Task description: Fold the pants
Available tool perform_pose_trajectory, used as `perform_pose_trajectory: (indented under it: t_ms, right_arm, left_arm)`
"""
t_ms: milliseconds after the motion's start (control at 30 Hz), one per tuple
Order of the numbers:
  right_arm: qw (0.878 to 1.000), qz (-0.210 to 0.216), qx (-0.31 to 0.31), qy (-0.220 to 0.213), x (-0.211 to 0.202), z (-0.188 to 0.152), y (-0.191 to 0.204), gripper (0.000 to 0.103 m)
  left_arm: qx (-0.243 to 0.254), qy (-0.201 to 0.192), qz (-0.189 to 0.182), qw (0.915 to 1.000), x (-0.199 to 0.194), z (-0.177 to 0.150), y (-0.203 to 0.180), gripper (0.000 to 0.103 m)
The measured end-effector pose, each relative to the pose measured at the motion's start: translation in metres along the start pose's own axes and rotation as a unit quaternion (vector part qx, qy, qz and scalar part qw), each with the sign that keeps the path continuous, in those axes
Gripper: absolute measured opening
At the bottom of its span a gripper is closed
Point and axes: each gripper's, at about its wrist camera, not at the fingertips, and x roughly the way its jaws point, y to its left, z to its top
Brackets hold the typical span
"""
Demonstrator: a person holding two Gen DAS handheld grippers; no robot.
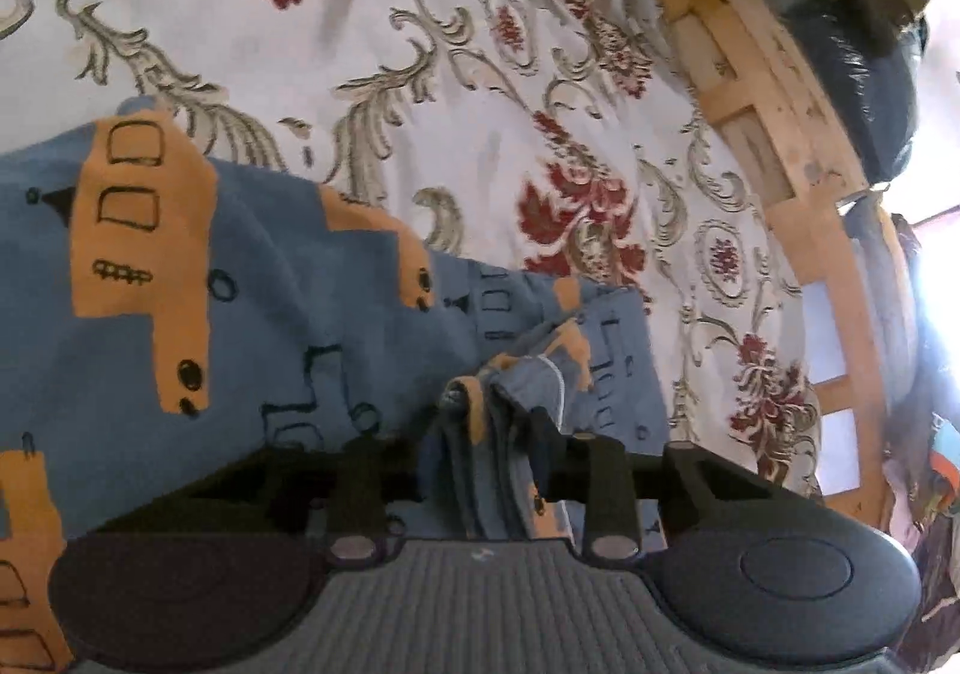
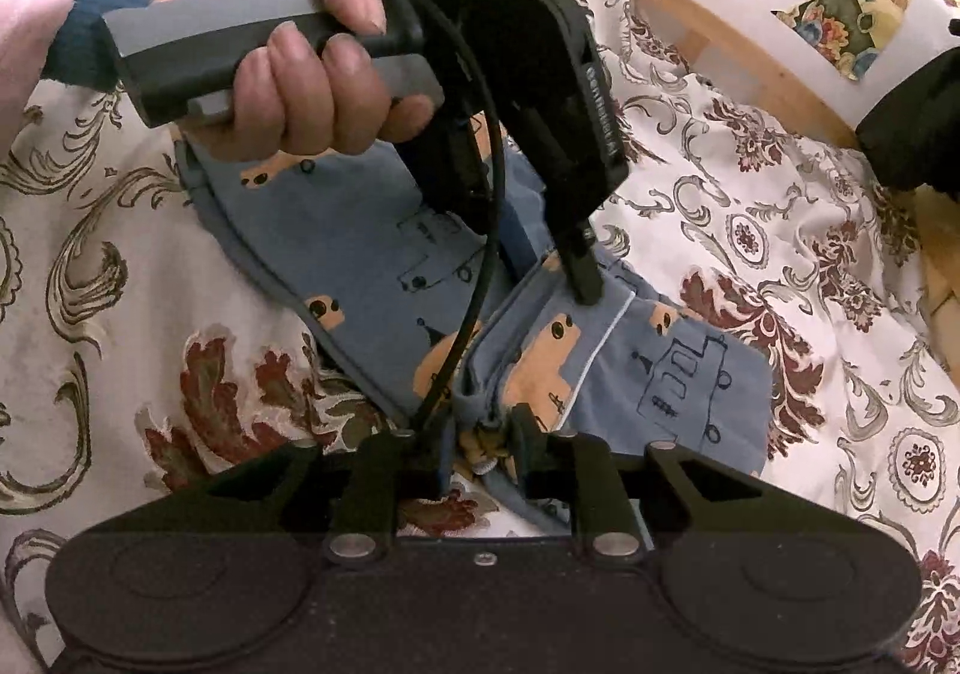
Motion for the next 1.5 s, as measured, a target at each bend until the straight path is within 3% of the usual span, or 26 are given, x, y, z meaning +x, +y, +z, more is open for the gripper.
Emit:
perform_pose_trajectory:
  t_ms: [133, 367, 833, 1100, 1500]
  right_arm:
    - [1.0, 0.005, 0.015, 0.0, 0.001, 0.0, -0.005, 0.021]
    - [1.0, 0.012, 0.028, -0.005, 0.002, 0.0, -0.008, 0.015]
    - [0.999, 0.024, 0.029, -0.029, -0.008, 0.014, -0.002, 0.012]
    - [0.998, 0.044, 0.019, -0.05, -0.01, 0.038, 0.02, 0.012]
    - [0.995, 0.078, 0.002, -0.06, -0.003, 0.065, 0.055, 0.012]
  left_arm:
    - [-0.007, 0.002, 0.008, 0.9999, -0.001, 0.0, -0.001, 0.023]
    - [0.026, -0.007, 0.032, 0.9991, -0.004, -0.003, -0.017, 0.016]
    - [0.006, -0.014, 0.05, 0.9986, -0.027, -0.004, -0.013, 0.011]
    - [-0.01, -0.005, 0.078, 0.9969, -0.057, 0.004, 0.005, 0.011]
    - [0.009, -0.008, 0.105, 0.9943, -0.091, -0.006, 0.032, 0.011]
